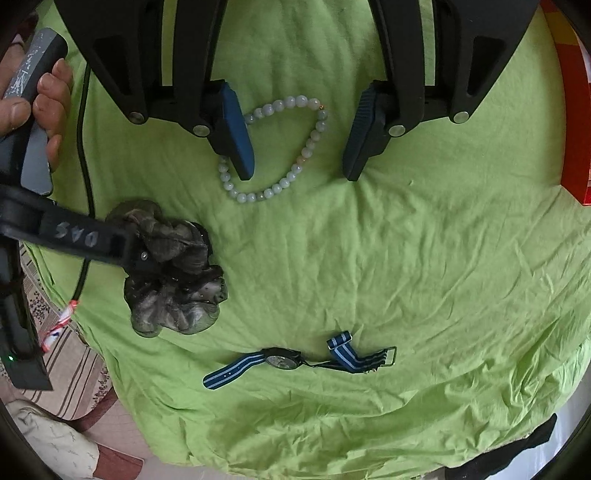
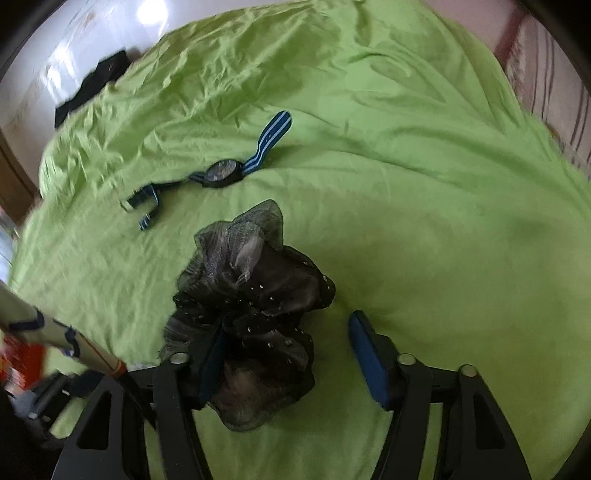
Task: Organize jewelry
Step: 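Grasp the white bead bracelet with the left tool while the right tool grasps the grey scrunchie, then carry the white bracelet and grey scrunchie into the tray and open both tools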
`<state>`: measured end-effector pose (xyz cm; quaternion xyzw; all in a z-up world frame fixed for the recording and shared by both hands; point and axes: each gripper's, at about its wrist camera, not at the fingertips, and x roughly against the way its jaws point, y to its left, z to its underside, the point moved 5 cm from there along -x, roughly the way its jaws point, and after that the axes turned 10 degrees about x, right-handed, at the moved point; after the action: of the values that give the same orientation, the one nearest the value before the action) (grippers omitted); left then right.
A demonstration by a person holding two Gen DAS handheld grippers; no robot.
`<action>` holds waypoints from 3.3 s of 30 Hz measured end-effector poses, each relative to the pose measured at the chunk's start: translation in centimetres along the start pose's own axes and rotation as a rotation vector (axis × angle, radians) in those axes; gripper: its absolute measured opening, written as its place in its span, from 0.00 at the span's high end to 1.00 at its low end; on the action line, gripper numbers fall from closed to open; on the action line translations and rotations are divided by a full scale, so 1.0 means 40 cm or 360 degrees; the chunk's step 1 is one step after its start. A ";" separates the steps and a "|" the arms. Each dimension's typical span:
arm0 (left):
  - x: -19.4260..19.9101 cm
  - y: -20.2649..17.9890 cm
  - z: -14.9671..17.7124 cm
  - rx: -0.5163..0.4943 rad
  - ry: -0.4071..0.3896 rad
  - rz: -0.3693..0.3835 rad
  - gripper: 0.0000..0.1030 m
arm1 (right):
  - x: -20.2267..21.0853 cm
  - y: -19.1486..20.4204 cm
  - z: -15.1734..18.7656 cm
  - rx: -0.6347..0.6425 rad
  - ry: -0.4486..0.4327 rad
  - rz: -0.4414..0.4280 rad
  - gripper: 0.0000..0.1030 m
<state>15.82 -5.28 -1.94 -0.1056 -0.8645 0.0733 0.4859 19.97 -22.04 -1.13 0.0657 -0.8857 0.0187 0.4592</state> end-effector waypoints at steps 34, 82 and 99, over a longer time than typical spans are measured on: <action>0.538 0.003 0.178 0.0100 -0.0120 0.0217 0.95 | 0.447 0.162 0.253 0.0155 -0.0216 -0.0081 0.81; 0.875 0.288 0.375 0.0281 -0.0512 -0.0207 0.95 | 0.650 0.529 0.425 0.0400 -0.0227 -0.0217 0.81; 0.931 0.420 0.320 0.0358 -0.0579 -0.0370 0.95 | 0.668 0.731 0.370 0.0616 -0.0299 -0.0309 0.81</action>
<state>-12.07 20.12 18.30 0.0643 -0.9306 0.1304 0.3360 -11.16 2.88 12.92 0.2390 -0.8940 0.1377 0.3532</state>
